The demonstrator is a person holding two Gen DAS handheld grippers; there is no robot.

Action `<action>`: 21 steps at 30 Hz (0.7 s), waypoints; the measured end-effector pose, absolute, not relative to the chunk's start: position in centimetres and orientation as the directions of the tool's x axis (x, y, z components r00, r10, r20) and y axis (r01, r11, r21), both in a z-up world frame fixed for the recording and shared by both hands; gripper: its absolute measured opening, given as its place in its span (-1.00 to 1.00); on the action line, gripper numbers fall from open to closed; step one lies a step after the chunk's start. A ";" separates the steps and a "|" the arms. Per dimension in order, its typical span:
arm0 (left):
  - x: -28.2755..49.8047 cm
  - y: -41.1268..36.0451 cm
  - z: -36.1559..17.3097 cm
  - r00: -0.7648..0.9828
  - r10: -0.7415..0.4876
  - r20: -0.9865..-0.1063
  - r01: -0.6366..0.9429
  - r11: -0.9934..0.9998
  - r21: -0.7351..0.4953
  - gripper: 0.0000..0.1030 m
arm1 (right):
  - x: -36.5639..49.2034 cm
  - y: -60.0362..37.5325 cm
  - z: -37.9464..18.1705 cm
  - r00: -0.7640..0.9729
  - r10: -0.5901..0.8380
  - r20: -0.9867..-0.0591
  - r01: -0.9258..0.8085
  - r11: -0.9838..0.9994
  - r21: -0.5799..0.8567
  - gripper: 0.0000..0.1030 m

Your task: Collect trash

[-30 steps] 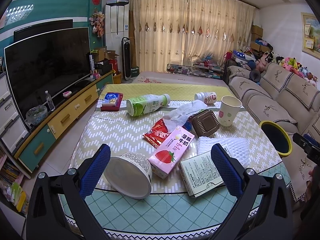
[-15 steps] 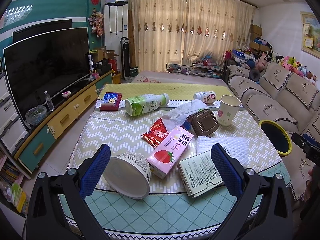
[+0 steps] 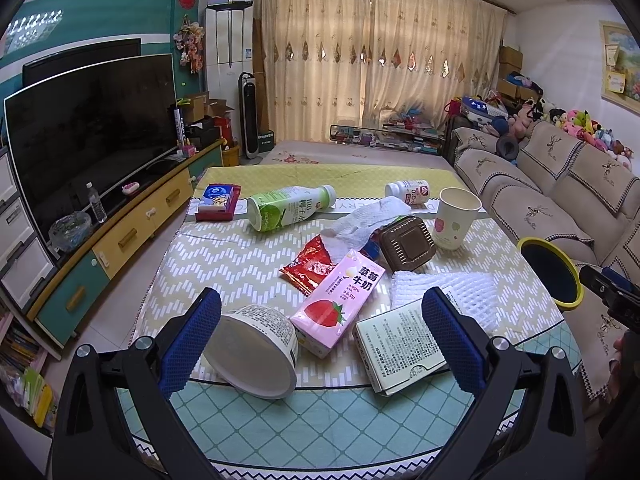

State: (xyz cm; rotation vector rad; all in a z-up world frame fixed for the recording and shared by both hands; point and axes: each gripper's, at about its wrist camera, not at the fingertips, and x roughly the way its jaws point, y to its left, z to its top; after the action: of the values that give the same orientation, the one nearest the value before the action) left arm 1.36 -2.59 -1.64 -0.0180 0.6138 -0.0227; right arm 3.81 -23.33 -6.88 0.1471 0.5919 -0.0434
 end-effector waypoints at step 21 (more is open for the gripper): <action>6.5 -3.6 -2.1 0.792 -0.090 -0.604 0.069 0.996 -0.057 0.93 | 10.5 -22.7 -8.4 0.782 0.040 -0.622 0.049 0.991 0.125 0.88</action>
State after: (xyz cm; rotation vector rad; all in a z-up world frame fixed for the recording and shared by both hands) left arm 6.48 -3.59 -2.11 -0.0327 0.6516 -0.0855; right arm 10.54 -22.73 -8.38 0.1372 0.6731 -0.0052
